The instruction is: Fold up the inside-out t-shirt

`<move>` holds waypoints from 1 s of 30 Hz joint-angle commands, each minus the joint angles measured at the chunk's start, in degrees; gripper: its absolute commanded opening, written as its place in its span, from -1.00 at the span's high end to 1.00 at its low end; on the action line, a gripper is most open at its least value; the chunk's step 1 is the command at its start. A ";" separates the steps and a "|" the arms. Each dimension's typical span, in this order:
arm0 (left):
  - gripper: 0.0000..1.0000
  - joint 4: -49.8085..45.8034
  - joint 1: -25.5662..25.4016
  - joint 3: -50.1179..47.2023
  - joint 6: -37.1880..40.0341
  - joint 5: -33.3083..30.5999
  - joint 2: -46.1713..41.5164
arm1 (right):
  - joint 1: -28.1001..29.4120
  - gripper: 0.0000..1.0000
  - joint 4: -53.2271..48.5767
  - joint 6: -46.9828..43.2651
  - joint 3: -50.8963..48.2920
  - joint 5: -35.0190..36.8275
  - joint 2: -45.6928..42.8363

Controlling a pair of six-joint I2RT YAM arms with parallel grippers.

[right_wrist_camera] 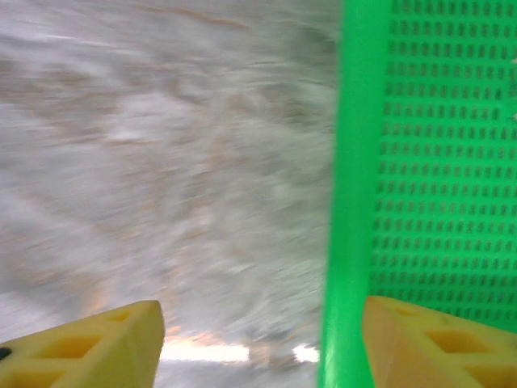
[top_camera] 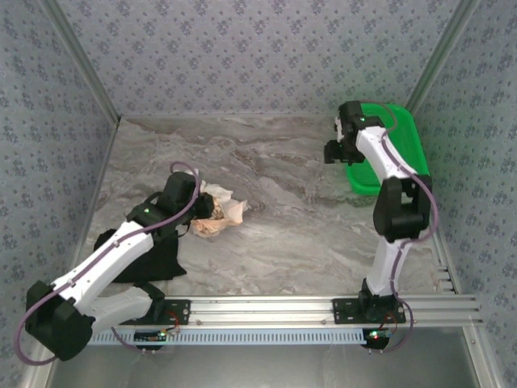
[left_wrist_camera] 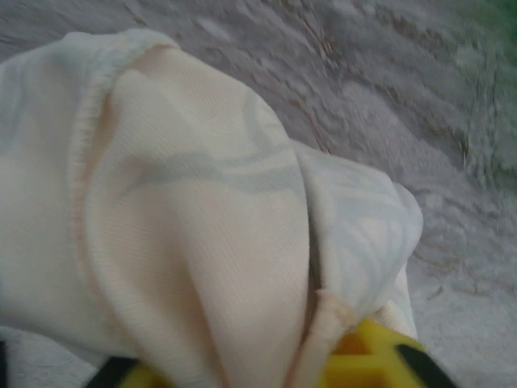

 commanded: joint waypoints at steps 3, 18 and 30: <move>-0.63 -3.53 2.78 -3.35 -1.00 1.00 1.85 | 12.61 -0.42 10.33 6.17 -12.75 -10.14 -14.19; -0.43 -7.75 16.07 -10.13 -3.03 8.05 -10.54 | 41.02 -0.37 21.13 -3.17 -26.43 -11.84 -11.42; -0.35 0.65 18.86 -6.39 -0.09 13.73 5.58 | 51.52 0.60 37.52 -4.50 -19.60 -2.35 5.82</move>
